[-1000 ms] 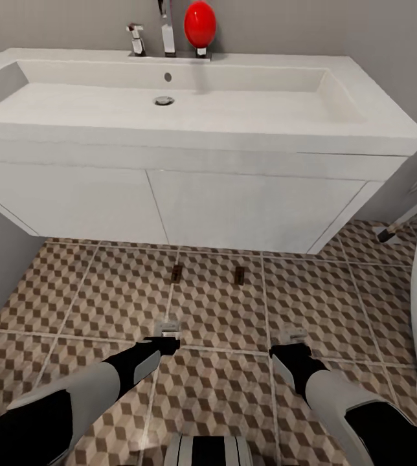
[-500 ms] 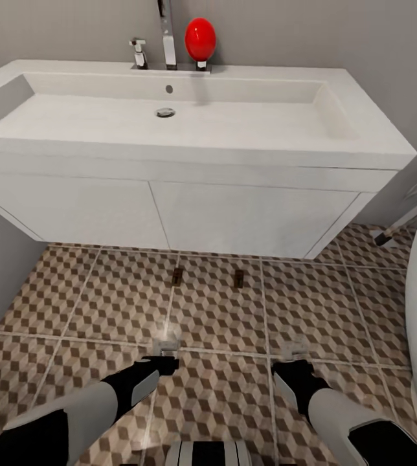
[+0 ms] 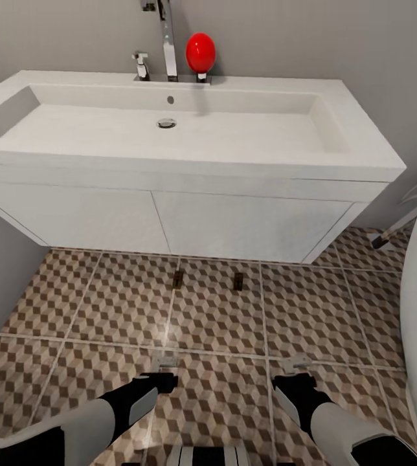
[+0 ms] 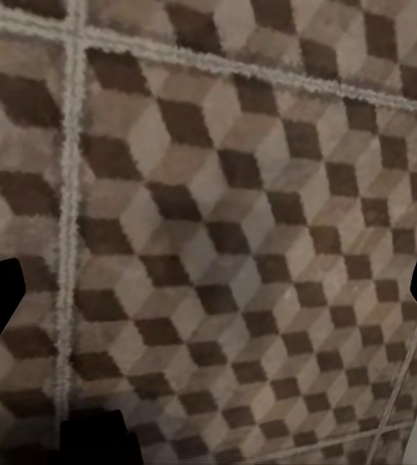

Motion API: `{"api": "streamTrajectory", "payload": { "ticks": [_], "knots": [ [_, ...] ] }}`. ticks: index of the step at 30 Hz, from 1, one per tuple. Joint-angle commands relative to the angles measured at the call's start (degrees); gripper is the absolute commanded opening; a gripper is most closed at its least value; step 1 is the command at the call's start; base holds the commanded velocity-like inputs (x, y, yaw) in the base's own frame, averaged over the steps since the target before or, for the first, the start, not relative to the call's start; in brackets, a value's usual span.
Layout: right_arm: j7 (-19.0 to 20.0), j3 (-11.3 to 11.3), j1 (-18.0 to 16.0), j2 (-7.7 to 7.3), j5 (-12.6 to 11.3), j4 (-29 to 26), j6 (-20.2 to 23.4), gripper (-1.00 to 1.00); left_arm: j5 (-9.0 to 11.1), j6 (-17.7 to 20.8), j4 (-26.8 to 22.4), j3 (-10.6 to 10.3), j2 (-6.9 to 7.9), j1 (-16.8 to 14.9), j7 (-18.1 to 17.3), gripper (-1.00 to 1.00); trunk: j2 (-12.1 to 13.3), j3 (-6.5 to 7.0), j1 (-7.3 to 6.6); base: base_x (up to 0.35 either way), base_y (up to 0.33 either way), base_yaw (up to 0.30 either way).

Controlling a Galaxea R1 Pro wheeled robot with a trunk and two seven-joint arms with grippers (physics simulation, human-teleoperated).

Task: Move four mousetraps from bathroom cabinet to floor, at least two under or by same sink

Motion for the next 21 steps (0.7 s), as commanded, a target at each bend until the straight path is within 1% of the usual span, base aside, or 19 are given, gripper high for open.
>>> {"api": "streamTrajectory", "payload": {
  "ticks": [1, 9, 19, 21],
  "knots": [
    [-0.31, 0.50, 0.10, -0.02, -0.59, -0.10, 0.15, 1.00, 0.22, 0.17, -0.13, -0.32, 0.03, 0.17, 0.38, 1.00, 0.40, 0.16, -0.23, 0.000, 0.000, 0.000],
    [-0.35, 0.47, 2.13, 0.02, -0.62, 0.69, -3.08, 1.00, 0.26, 0.18, -0.13, -0.31, 0.06, 2.09, 0.36, 1.00, 3.61, 2.04, -1.99, 0.000, 0.000, -0.036],
    [-0.35, 0.53, 4.81, 0.08, -0.70, 1.46, -9.55, 1.00, 0.30, 0.18, -0.07, -0.32, 0.11, 4.31, 0.28, 1.00, 7.62, 4.69, -4.18, 0.000, 0.000, -0.028],
    [-0.35, 0.54, 5.09, 0.11, -0.67, 1.93, -10.16, 1.00, 0.30, 0.14, -0.06, -0.31, 0.11, 4.94, 0.28, 1.00, 8.42, 5.22, -4.62, 0.000, 0.000, -0.006]
  ]
}}
